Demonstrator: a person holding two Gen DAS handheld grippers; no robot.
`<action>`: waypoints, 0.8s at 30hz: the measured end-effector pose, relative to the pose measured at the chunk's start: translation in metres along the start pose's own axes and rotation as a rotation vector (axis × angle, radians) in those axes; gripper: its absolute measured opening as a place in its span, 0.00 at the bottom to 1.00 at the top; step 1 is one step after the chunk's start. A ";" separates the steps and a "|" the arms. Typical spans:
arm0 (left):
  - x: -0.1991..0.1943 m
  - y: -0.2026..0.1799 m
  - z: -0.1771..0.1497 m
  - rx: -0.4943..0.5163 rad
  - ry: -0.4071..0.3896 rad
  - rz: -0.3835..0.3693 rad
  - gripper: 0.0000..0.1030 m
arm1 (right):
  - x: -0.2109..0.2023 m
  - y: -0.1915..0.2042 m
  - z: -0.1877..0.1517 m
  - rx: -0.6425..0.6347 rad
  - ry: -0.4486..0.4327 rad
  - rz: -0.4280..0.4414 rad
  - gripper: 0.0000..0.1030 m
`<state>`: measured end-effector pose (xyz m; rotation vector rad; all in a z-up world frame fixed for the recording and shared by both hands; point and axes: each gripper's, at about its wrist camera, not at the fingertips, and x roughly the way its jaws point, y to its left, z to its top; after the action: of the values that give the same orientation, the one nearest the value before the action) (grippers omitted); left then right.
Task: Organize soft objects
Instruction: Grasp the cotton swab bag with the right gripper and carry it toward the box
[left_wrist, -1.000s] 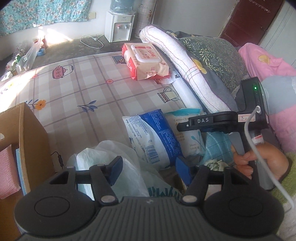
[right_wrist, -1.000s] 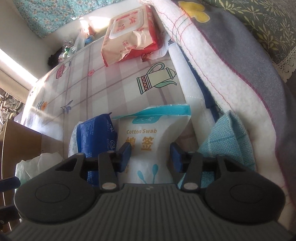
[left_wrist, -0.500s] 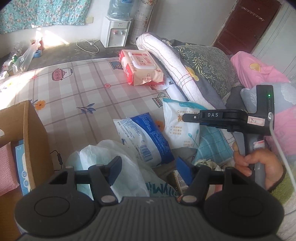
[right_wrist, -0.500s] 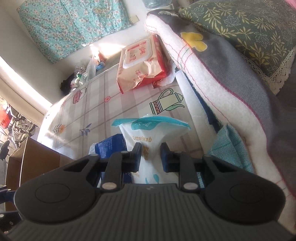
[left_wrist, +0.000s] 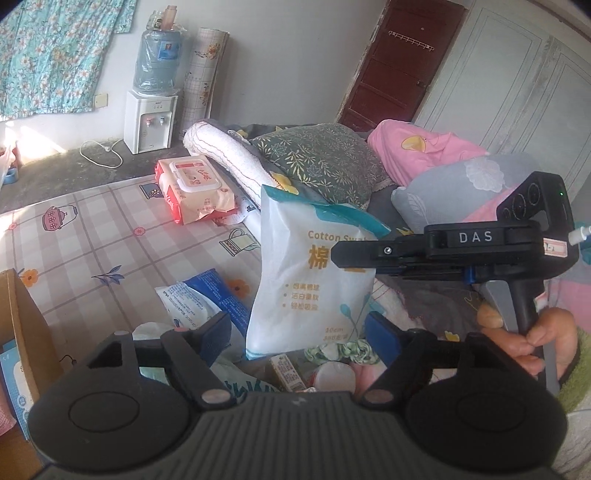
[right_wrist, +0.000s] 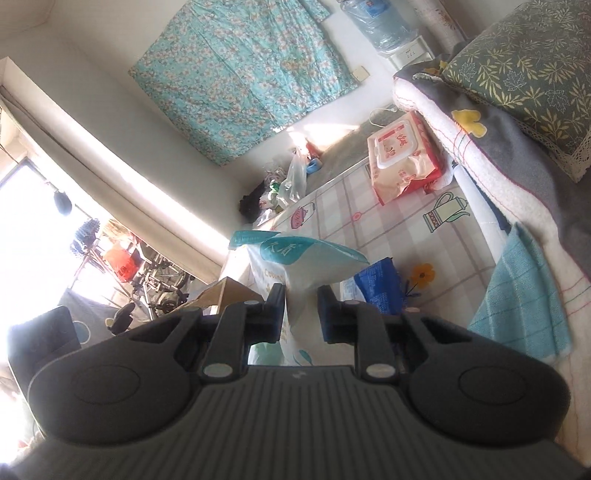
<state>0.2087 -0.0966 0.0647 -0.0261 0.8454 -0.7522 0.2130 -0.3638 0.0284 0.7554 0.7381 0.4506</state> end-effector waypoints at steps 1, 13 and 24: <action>-0.003 -0.001 -0.001 -0.001 0.005 -0.005 0.79 | -0.004 0.006 -0.006 0.010 0.016 0.028 0.17; -0.089 0.010 -0.043 -0.042 -0.029 0.012 0.55 | -0.005 0.084 -0.056 -0.003 0.153 0.216 0.18; -0.191 0.044 -0.093 -0.214 -0.187 0.147 0.47 | 0.040 0.180 -0.084 -0.098 0.292 0.337 0.18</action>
<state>0.0901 0.0775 0.1159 -0.2202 0.7369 -0.5105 0.1586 -0.1835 0.1040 0.7320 0.8558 0.9105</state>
